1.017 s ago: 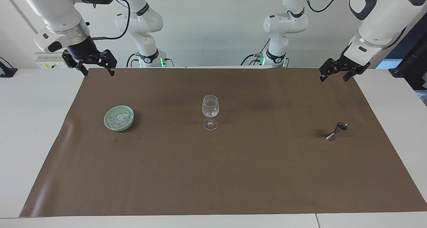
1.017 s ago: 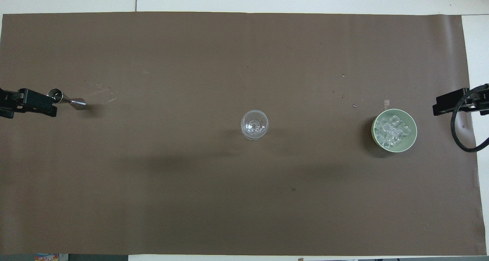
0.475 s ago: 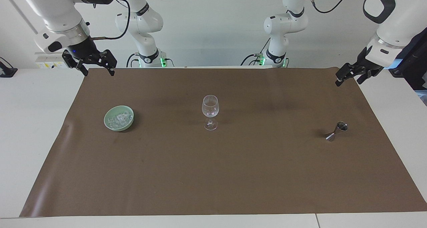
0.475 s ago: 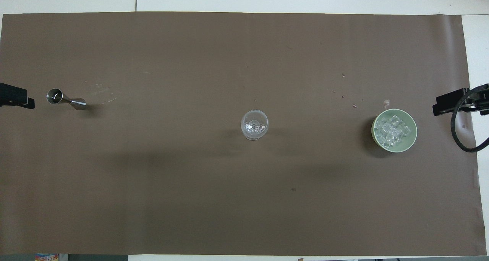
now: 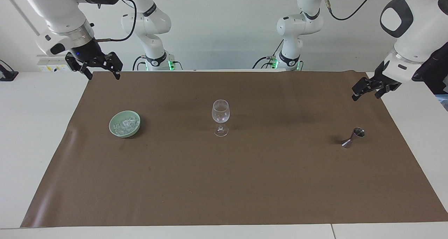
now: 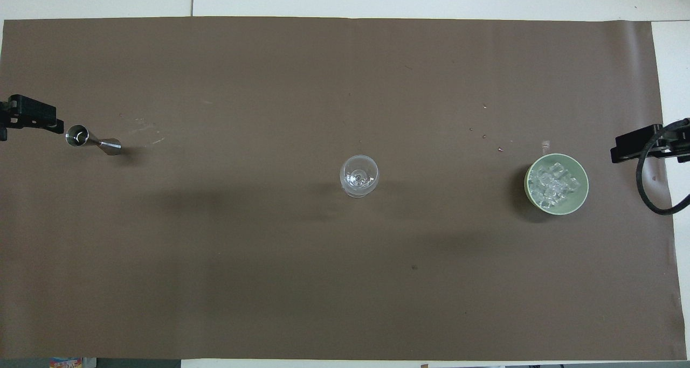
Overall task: Pour wine and add ice with both arms
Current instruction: 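Move the left gripper toward the silver jigger and open it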
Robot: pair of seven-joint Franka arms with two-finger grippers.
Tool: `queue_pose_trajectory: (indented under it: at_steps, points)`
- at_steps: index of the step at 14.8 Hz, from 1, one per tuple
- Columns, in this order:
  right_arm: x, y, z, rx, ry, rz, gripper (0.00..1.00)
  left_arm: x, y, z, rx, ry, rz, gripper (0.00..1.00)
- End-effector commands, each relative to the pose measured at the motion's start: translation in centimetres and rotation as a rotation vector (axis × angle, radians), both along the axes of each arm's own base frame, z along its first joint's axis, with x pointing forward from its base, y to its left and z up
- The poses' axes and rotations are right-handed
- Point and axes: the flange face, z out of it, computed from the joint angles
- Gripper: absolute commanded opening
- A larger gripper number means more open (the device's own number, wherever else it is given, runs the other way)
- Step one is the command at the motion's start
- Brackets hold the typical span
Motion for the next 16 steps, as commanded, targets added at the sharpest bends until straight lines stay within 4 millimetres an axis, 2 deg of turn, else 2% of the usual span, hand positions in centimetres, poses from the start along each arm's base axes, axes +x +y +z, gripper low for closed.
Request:
queue_pose_trajectory:
  at_steps: [1, 4, 6, 9, 11, 14, 15, 16]
  points:
    - [-0.6, -0.3, 0.1, 0.018, -0.001, -0.001, 1.00, 4.1, -0.8, -2.1, 0.032, 0.040, -0.024, 1.00]
    - [-0.6, -0.3, 0.1, 0.018, -0.001, -0.001, 1.00, 7.7, -0.2, -4.5, 0.039, 0.054, -0.021, 1.00]
    - [-0.6, -0.3, 0.1, 0.018, -0.001, -0.001, 1.00, 8.8, -0.7, -6.0, 0.061, 0.058, -0.034, 1.00]
    - [-0.6, -0.3, 0.1, 0.018, -0.001, -0.001, 1.00, 8.6, -1.0, -6.1, 0.046, 0.066, -0.035, 1.00]
    - [-0.6, -0.3, 0.1, 0.018, -0.001, -0.001, 1.00, 8.2, -0.4, -6.6, -0.025, 0.081, -0.004, 1.00]
    - [-0.6, -0.3, 0.1, 0.018, -0.001, -0.001, 1.00, 6.9, 3.9, -7.0, -0.097, 0.103, 0.161, 1.00]
    - [-0.6, -0.3, 0.1, 0.018, -0.001, 0.001, 1.00, 6.2, 5.1, -7.7, -0.110, 0.120, 0.239, 1.00]
    - [-0.6, -0.3, 0.1, 0.018, -0.001, 0.001, 1.00, 5.6, 5.5, -8.2, -0.127, 0.136, 0.323, 1.00]
